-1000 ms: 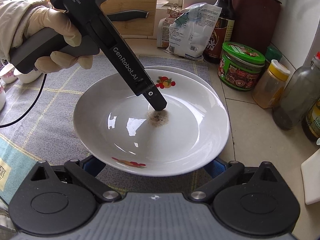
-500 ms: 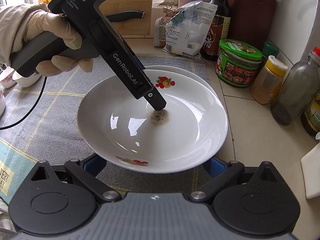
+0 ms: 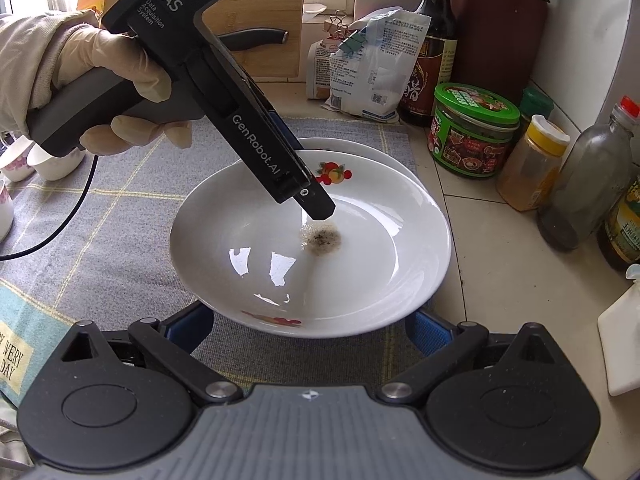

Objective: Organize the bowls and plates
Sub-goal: 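Lower the stained plate onto the stack and open both tools, then withdraw both tools from the stack and move toward the white bowls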

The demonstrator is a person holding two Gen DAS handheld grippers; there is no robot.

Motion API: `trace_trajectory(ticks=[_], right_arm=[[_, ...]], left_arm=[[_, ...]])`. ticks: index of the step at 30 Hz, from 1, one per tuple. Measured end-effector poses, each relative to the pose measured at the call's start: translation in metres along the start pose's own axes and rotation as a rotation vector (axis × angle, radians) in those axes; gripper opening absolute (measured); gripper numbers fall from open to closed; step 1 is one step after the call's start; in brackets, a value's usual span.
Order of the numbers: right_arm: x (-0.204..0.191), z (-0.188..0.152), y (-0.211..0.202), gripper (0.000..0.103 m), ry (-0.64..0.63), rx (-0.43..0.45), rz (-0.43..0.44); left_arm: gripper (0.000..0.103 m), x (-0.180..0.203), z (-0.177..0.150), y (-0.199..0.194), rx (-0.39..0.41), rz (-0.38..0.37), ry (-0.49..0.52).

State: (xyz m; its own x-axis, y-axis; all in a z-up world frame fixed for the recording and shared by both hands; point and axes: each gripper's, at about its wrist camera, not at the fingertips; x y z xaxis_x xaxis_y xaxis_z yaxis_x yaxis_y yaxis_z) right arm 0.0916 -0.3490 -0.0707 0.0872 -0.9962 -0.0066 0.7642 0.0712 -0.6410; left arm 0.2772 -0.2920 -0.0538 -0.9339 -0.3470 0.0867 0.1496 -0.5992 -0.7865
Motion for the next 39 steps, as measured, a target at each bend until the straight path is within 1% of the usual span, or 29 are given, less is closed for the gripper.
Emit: trace_trajectory(ticks=[20, 23, 25, 28, 32, 39], right_arm=[[-0.003, -0.001, 0.000, 0.103, -0.009, 0.000, -0.004], [-0.005, -0.002, -0.001, 0.103, -0.013, 0.001, -0.003], [-0.006, -0.001, -0.003, 0.103, -0.018, 0.013, -0.001], [-0.005, 0.000, -0.005, 0.103, -0.007, 0.020, -0.005], [-0.007, 0.000, -0.008, 0.103, -0.008, 0.024, -0.015], [-0.013, 0.001, -0.014, 0.103, -0.005, 0.040, -0.020]], left_arm=[[0.079, 0.002, -0.002, -0.010, 0.028, 0.027, -0.004], [0.080, 0.001, -0.003, -0.016, 0.051, 0.035, -0.013], [0.080, -0.001, -0.003, -0.020, 0.064, 0.026, -0.026], [0.080, 0.002, -0.003, -0.028, 0.093, 0.047, -0.017], [0.082, 0.007, -0.005, -0.044, 0.151, 0.061, -0.015], [0.089, 0.029, -0.011, -0.082, 0.265, 0.118, 0.028]])
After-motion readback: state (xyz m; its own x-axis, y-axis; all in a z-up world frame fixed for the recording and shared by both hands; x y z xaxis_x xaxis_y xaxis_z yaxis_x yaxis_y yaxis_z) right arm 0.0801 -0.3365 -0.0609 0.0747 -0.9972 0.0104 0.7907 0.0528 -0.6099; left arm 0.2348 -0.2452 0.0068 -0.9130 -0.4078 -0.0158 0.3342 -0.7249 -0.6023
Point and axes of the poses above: each gripper's, at about its wrist camera, not at the fingertips, and y roughly the way its jaws point, x to its right, z to its top, and after that the axes turned 11 degrees about x, right-handed
